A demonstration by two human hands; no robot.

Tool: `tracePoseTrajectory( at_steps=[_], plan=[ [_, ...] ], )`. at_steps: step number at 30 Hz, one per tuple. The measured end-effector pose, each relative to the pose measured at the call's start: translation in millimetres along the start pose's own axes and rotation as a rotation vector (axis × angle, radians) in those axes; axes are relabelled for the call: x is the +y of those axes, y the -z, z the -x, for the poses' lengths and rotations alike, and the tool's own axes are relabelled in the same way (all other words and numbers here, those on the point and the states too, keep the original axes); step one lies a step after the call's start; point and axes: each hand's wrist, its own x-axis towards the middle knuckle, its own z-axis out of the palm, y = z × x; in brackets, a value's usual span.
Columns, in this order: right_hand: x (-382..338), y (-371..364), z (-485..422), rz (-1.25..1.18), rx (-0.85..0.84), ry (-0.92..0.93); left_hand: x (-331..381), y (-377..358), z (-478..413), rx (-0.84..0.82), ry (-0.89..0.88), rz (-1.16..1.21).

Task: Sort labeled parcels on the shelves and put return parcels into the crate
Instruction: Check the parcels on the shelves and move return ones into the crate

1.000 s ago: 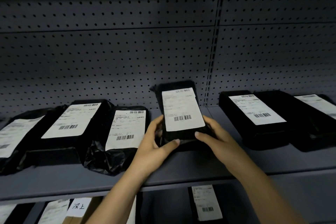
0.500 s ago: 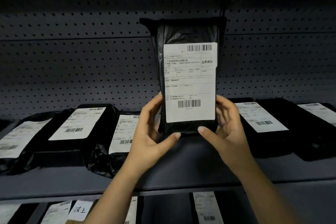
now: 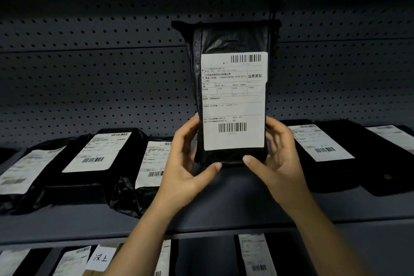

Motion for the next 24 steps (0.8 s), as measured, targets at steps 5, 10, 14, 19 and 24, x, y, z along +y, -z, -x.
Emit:
tracePoseTrajectory(
  at_steps=[5,10,14,19,24],
  plan=[
    [3,-2,1,0.017,-0.001,-0.095,-2,1,2,-0.018,0.073,-0.027],
    [5,-4,3,0.075,-0.005,-0.253,-7,2,10,-0.027,0.206,-0.123],
    [13,-4,6,0.147,-0.011,-0.399,-16,2,15,-0.012,0.335,-0.209],
    [18,-9,11,0.259,-0.049,-0.537,-20,0,23,-0.010,0.488,-0.272],
    [22,-12,13,0.324,-0.069,-0.593,-23,1,25,-0.038,0.583,-0.337]
  ],
)
